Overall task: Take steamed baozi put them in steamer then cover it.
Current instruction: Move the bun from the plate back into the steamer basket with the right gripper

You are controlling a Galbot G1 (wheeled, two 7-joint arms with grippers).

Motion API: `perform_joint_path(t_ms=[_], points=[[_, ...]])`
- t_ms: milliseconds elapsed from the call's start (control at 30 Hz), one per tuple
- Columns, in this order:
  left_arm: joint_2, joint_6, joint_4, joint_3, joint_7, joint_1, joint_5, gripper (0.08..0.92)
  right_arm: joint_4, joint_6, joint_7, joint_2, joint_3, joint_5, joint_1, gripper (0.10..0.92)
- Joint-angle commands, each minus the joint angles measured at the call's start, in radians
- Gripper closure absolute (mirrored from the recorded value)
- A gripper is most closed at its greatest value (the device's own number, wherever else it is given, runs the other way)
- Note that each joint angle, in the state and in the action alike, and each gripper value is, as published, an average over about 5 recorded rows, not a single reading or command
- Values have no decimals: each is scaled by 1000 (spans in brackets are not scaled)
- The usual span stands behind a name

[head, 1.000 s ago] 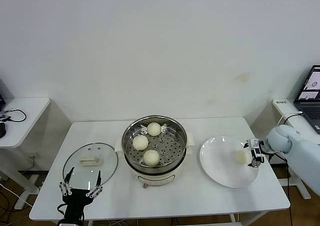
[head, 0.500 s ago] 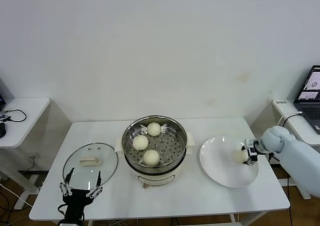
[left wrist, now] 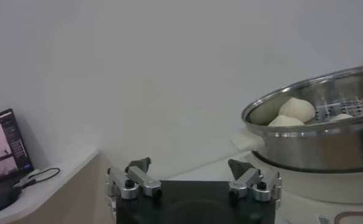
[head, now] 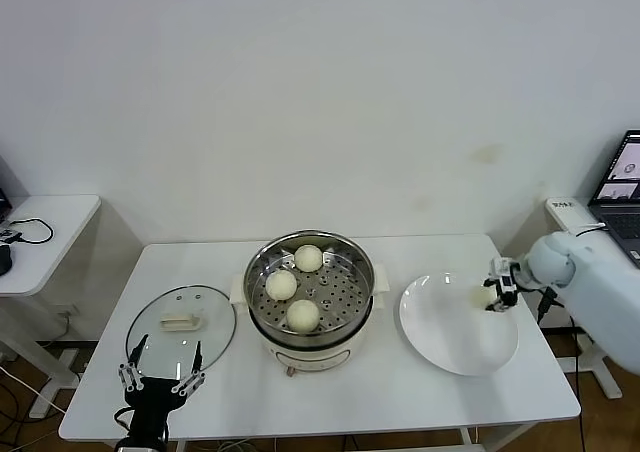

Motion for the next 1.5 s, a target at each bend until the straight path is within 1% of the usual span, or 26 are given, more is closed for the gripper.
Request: perform_joint_path(t_ms=[33,200,367,600,833,967,1133,1500], points=[[2,0,3,4,0,-4,0,177,190,-70,-12,-116,-245,198,326,471],[3,0,5,8,1,-11,-2,177,287,-125,6,-109,-442,341,569,466],[2,-1,6,9,2,-21,-6,177,368,-206,47,-11,-592,491,768,464],[-8,-1,5,15,2,-29,-2,177,445,-320,136,163,-684,680,812,457],[-17,-4,3,15,1,-28,2,177,448,-424,262,287,-691,837,744,457],[-18,-8,6,11,-1,-27,1,177,434,-475,314,329,-703,865,710,457],[-20,-14,8,9,-2,-24,1,177,436,-525,369,338,-716,867,629,457],[-16,-16,18,8,-2,-28,0,177,360,-526,403,327,-685,760,495,457]])
